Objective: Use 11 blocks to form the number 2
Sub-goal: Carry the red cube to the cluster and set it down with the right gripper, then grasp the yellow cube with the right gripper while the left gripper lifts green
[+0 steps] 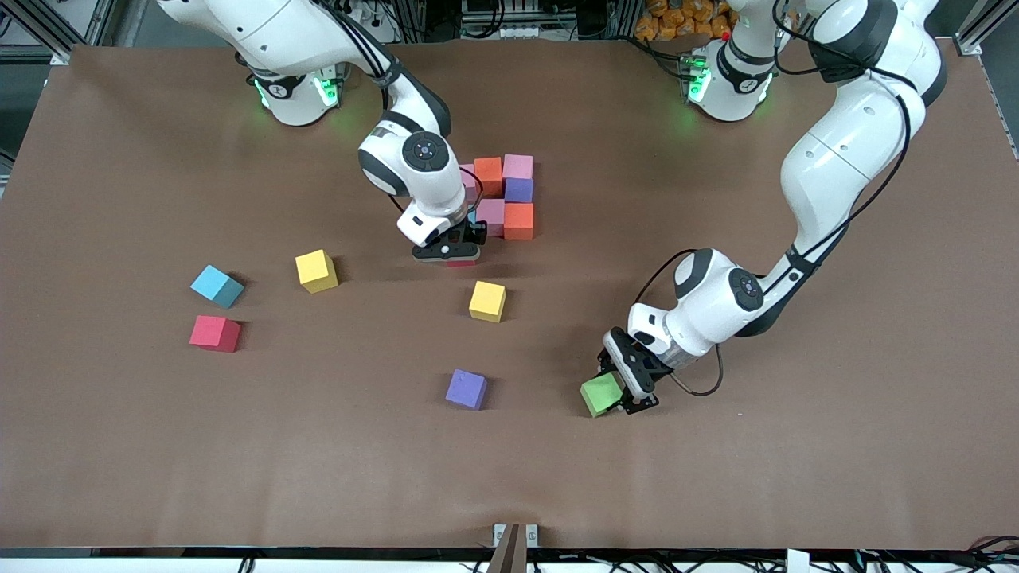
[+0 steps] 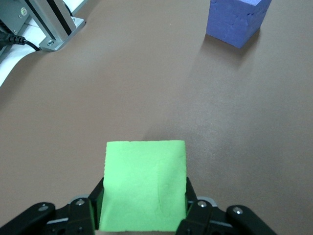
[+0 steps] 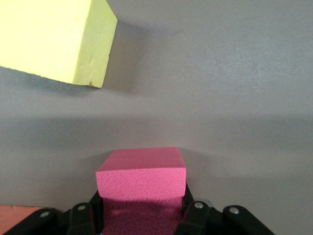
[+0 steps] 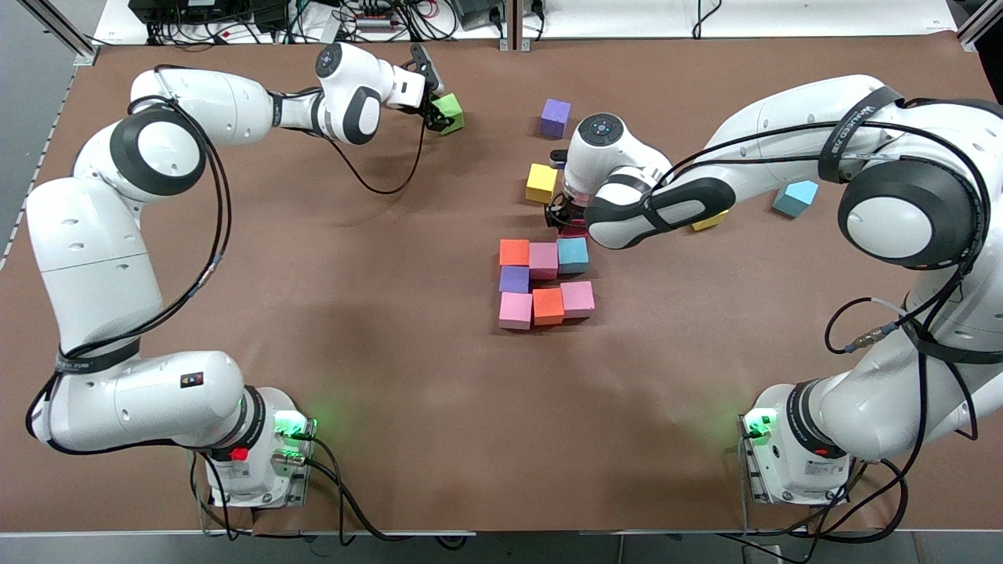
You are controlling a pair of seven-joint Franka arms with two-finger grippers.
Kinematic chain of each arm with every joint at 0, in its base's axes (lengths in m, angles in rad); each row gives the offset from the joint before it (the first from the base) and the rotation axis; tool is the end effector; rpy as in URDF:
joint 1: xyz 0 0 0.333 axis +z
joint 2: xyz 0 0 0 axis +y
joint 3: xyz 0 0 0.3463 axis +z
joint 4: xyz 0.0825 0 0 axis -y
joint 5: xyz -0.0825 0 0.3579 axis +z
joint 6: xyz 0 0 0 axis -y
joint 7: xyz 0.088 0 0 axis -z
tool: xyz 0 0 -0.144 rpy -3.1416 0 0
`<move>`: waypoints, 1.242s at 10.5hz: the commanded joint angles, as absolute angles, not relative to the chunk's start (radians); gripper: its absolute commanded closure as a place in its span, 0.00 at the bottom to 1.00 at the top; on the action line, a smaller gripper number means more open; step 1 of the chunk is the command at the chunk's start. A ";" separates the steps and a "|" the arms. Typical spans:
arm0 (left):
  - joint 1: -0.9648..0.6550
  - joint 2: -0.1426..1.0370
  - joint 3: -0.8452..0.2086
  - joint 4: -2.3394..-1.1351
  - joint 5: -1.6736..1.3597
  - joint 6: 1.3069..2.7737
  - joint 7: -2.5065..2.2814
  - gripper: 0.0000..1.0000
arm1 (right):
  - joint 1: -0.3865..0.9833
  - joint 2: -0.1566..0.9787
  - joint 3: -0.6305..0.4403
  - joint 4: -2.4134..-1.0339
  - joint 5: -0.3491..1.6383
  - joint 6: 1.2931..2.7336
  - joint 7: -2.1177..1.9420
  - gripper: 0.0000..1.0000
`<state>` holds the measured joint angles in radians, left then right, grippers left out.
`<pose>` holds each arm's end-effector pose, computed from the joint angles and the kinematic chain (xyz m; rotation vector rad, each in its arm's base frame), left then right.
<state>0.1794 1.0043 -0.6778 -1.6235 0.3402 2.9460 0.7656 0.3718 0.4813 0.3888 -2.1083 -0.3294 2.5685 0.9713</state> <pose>0.6919 -0.2757 0.1904 2.2899 -1.5412 0.8495 0.4233 0.3977 0.2142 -3.1188 -0.0349 -0.0407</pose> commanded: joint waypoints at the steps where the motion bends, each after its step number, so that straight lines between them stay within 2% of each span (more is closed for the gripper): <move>1: 0.183 1.011 -0.684 -1.620 0.348 2.951 0.752 1.00 | 0.344 0.471 0.413 -2.152 -0.334 2.574 0.991 0.00; 6: 0.175 1.017 -0.683 -1.618 0.344 2.951 0.750 1.00 | 0.333 0.460 0.413 -2.132 -0.334 2.569 0.991 0.00; 9: 0.207 1.003 -0.684 -1.621 0.351 2.950 0.756 1.00 | 0.327 0.451 0.413 -2.067 -0.331 2.560 1.005 0.00; 11: 0.224 0.994 -0.687 -1.626 0.360 2.947 0.762 1.00 | 0.319 0.465 0.413 -1.988 -0.331 2.553 1.012 0.00; 13: 0.236 0.964 -0.705 -1.629 0.364 2.947 0.762 1.00 | 0.318 0.530 0.413 -1.839 -0.331 2.454 1.012 0.00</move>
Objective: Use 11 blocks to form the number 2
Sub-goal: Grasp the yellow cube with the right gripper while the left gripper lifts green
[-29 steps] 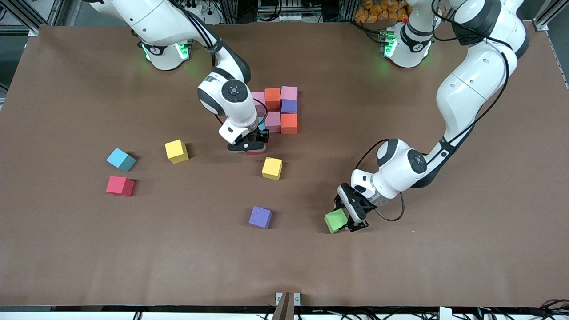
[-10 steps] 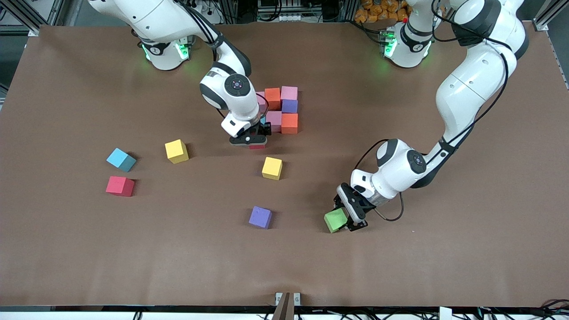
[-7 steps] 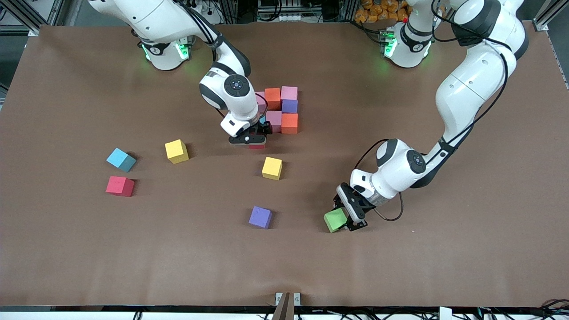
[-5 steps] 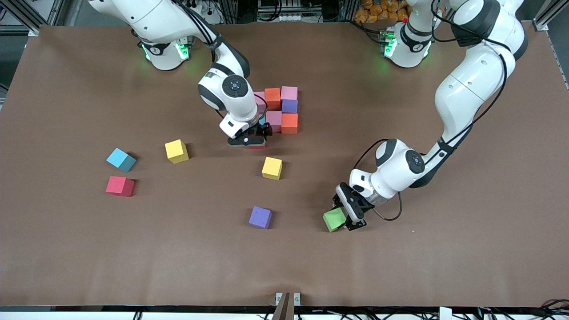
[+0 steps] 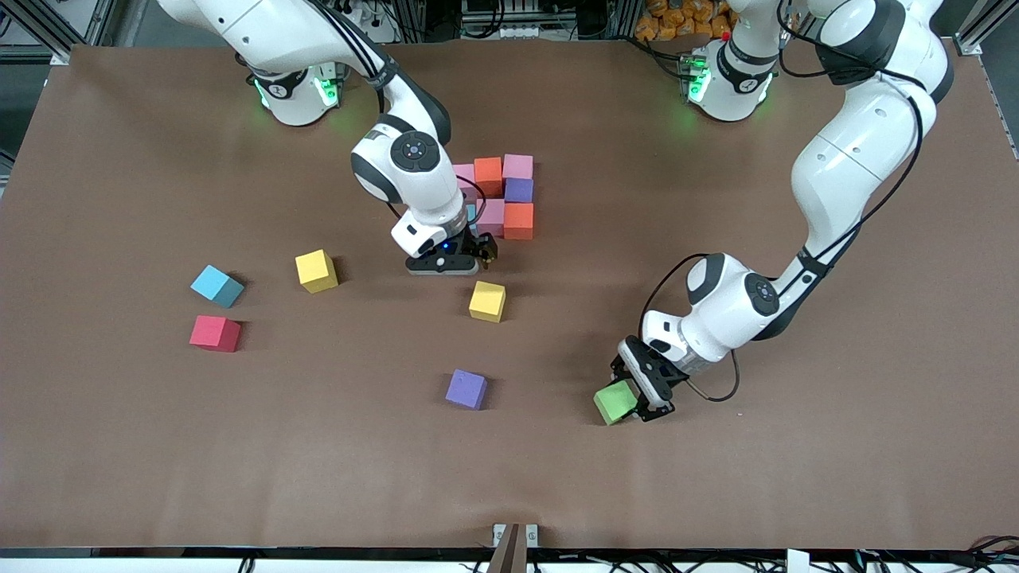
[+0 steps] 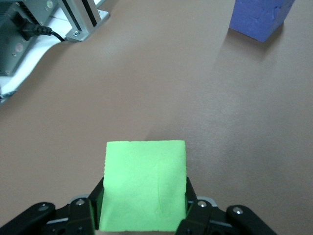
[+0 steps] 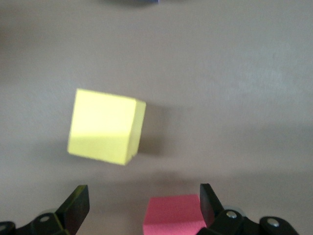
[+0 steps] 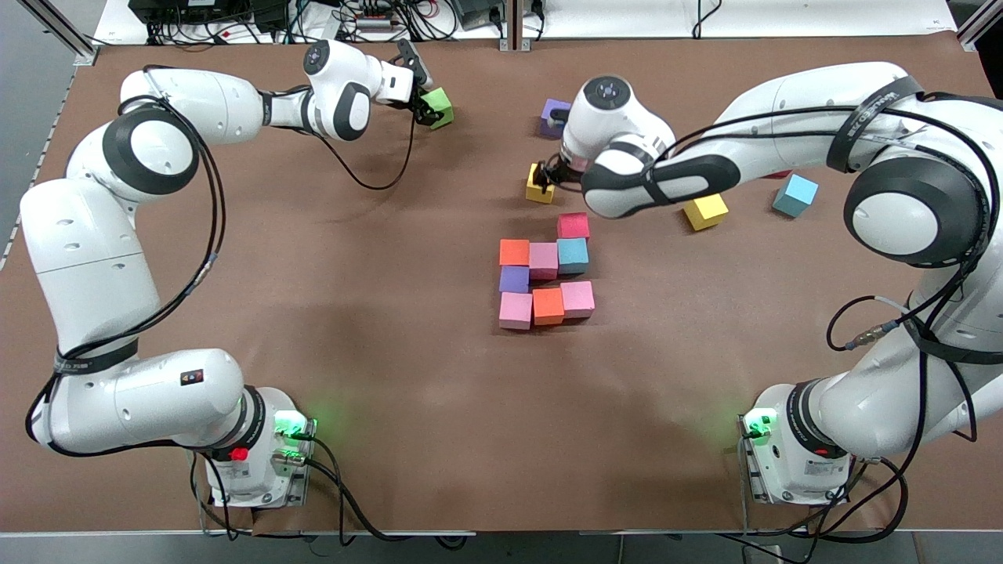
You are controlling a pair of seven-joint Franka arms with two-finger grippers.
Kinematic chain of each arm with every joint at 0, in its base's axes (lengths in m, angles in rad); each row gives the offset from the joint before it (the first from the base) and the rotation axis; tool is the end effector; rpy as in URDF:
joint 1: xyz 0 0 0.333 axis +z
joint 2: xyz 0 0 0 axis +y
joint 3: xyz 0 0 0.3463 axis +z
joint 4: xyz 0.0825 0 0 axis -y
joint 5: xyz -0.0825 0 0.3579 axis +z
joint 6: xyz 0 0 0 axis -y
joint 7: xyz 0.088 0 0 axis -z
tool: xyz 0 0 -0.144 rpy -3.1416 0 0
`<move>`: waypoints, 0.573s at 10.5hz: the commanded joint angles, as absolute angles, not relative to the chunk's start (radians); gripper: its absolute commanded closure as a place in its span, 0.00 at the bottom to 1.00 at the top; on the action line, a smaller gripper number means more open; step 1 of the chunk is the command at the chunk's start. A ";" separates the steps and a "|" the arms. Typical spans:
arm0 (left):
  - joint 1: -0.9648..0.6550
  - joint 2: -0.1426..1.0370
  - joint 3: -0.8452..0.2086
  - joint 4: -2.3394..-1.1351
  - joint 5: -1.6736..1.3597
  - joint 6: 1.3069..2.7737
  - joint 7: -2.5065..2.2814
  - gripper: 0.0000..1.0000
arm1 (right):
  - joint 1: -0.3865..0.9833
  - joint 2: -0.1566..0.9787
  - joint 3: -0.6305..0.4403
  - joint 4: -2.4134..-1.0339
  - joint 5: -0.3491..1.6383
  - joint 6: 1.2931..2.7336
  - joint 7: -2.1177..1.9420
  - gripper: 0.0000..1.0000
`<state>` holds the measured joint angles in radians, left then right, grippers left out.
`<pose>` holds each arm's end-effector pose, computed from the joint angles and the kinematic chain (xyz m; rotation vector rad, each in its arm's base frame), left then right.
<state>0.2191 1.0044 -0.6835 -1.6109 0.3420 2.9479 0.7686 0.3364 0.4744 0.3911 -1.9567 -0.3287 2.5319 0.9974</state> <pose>0.7064 -0.2489 0.1970 2.3230 -1.5015 0.8827 0.4837 0.4072 0.2719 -3.0418 0.0991 -0.1905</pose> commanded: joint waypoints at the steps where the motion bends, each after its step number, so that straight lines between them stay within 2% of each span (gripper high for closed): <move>1: 0.268 0.959 -0.748 -1.641 0.364 2.947 0.759 1.00 | 0.325 0.591 0.413 -1.725 -0.331 2.365 1.012 0.00; 2: 0.316 0.953 -0.785 -1.661 0.364 2.945 0.758 1.00 | 0.336 0.656 0.411 -1.616 -0.331 2.297 1.014 0.00; 3: 0.343 0.953 -0.799 -1.663 0.364 2.944 0.758 1.00 | 0.350 0.693 0.408 -1.568 -0.333 2.281 1.014 0.00; 6: 0.348 0.914 -0.830 -1.649 0.364 2.945 0.605 1.00 | 0.373 0.771 0.391 -1.508 -0.337 2.281 1.029 0.00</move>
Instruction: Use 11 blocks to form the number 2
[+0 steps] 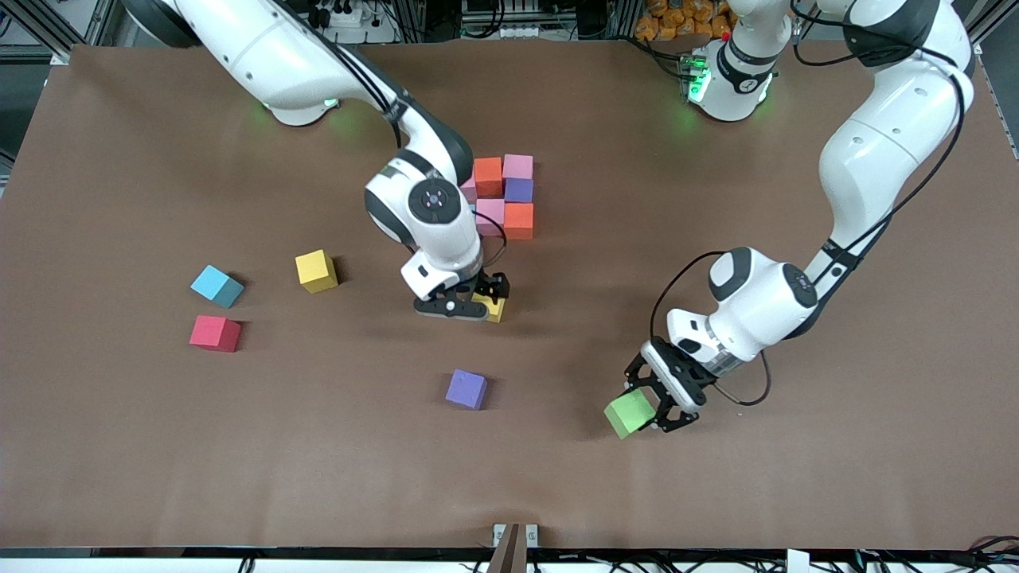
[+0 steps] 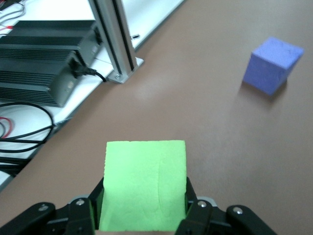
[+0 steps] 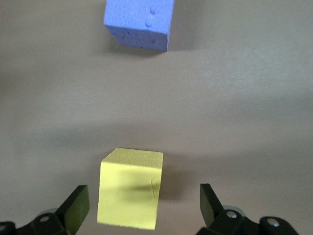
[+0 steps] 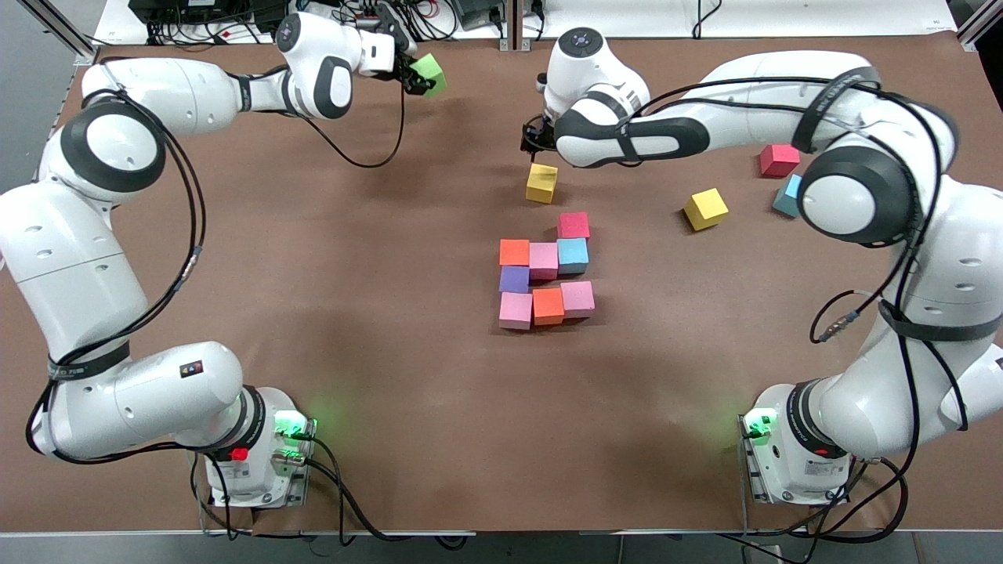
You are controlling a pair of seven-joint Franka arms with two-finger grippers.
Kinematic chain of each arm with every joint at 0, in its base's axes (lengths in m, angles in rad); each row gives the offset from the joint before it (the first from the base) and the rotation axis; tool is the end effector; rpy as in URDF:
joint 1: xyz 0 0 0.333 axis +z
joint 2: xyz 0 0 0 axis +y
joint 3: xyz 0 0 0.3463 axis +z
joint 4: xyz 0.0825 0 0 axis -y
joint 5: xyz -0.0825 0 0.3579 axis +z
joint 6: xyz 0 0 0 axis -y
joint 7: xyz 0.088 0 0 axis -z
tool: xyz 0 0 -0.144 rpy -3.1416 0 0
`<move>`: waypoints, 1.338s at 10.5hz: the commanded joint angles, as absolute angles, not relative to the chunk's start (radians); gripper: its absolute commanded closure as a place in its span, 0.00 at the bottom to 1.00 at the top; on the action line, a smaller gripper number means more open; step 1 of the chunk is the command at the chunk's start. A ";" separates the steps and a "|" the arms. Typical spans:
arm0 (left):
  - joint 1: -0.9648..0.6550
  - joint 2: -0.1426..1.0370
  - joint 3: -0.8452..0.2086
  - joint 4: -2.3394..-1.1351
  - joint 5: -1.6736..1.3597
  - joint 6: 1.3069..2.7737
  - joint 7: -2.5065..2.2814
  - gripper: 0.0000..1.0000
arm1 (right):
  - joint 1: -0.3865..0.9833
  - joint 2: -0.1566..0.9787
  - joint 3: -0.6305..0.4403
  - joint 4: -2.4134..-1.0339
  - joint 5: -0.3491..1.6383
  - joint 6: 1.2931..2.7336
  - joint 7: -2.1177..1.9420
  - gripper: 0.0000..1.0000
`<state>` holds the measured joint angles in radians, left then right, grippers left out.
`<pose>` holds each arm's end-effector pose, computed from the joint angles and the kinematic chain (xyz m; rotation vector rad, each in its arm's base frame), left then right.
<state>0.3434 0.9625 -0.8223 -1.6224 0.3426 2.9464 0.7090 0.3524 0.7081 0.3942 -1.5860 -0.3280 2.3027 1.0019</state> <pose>0.7208 -0.2273 0.2680 2.3106 -1.3312 1.0050 0.5550 0.4354 0.2522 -3.0776 0.2130 -0.0739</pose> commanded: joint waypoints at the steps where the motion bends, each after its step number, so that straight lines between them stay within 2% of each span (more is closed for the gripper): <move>1: 0.350 0.885 -0.830 -1.654 0.364 2.944 0.559 1.00 | 0.383 0.788 0.384 -1.496 -0.337 2.286 1.046 0.00; 4: 0.408 0.807 -0.833 -1.713 0.365 2.931 0.555 1.00 | 0.394 0.798 0.382 -1.494 -0.334 2.290 1.078 0.00; 6: 0.408 0.778 -0.836 -1.706 0.365 2.931 0.554 1.00 | 0.406 0.807 0.377 -1.502 -0.336 2.292 1.092 0.00; 7: 0.408 0.761 -0.836 -1.707 0.364 2.930 0.548 1.00 | 0.410 0.805 0.368 -1.503 -0.339 2.293 1.092 0.52; 8: 0.408 0.749 -0.836 -1.712 0.365 2.930 0.531 1.00 | 0.410 0.805 0.368 -1.506 -0.345 2.293 1.089 1.00; 11: 0.407 0.736 -0.838 -1.718 0.364 2.930 0.523 1.00 | 0.391 0.773 0.368 -1.538 -0.368 2.287 1.020 1.00; 14: 0.407 0.712 -0.838 -1.738 0.364 2.928 0.522 1.00 | 0.347 0.625 0.371 -1.704 -0.353 2.293 0.919 1.00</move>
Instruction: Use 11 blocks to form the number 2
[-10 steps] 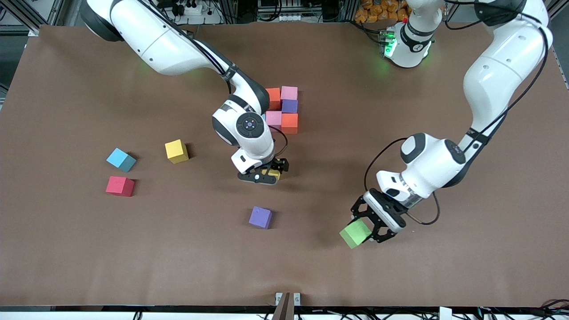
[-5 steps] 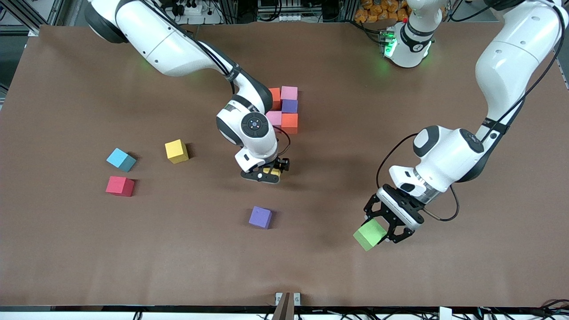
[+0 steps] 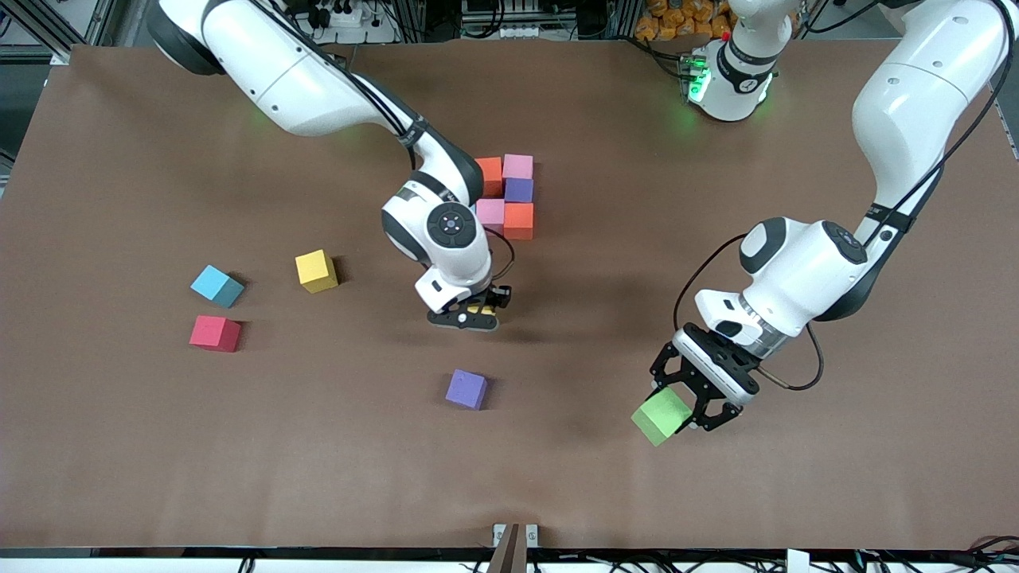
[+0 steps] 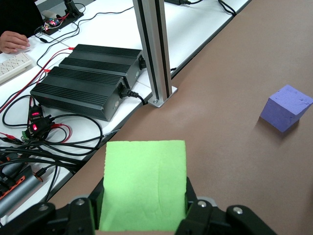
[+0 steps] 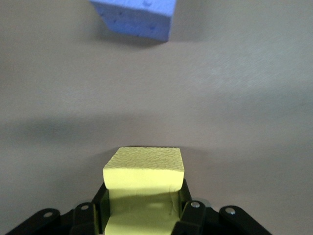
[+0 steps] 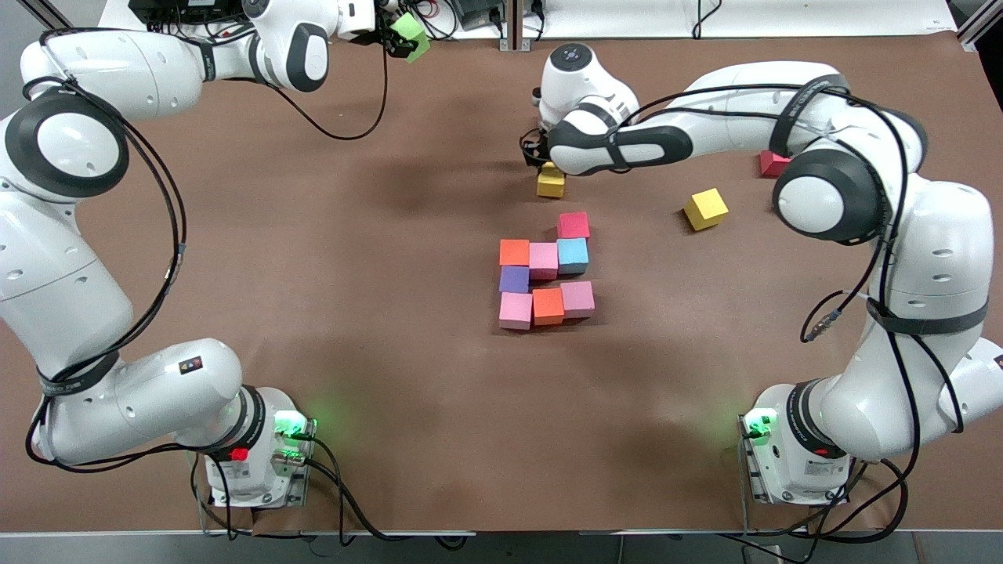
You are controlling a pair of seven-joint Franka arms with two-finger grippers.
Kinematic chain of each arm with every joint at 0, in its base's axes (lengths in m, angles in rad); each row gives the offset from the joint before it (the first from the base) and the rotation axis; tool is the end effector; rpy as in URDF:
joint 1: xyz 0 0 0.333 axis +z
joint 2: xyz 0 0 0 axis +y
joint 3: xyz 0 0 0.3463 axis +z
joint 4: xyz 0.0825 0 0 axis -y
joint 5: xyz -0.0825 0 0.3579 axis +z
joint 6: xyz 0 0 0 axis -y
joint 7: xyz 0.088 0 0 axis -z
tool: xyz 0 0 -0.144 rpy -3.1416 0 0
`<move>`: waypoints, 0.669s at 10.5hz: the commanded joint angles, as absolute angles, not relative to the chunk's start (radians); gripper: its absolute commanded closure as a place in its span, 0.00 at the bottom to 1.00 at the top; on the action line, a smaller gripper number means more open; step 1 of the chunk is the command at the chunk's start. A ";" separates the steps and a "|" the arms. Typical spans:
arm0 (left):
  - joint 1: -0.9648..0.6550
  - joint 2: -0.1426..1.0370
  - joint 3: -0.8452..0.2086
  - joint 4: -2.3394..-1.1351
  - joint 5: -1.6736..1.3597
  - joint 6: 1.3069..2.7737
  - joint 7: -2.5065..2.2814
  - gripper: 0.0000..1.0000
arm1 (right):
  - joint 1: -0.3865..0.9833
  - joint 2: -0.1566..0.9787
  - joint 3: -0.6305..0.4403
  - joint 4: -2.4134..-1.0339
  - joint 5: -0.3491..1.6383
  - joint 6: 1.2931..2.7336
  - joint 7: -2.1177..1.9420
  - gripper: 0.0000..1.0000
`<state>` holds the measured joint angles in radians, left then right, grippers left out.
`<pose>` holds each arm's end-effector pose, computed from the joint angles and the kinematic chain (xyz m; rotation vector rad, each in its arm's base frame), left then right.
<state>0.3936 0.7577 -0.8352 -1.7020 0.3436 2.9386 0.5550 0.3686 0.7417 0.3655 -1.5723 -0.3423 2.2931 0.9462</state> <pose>0.7080 -0.2118 0.3609 2.4018 -1.2489 1.0869 0.5589 0.4296 0.2303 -3.1207 0.1277 -0.0609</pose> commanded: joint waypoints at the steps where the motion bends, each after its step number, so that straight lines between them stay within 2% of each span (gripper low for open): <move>1: 0.407 0.704 -0.838 -1.744 0.364 2.928 0.520 1.00 | 0.348 0.599 0.373 -1.739 -0.348 2.293 0.917 1.00; 4: 0.407 0.696 -0.838 -1.752 0.364 2.928 0.520 1.00 | 0.347 0.555 0.376 -1.814 -0.336 2.321 0.911 1.00; 7: 0.407 0.690 -0.838 -1.761 0.364 2.928 0.520 1.00 | 0.344 0.529 0.374 -1.920 -0.336 2.460 0.891 1.00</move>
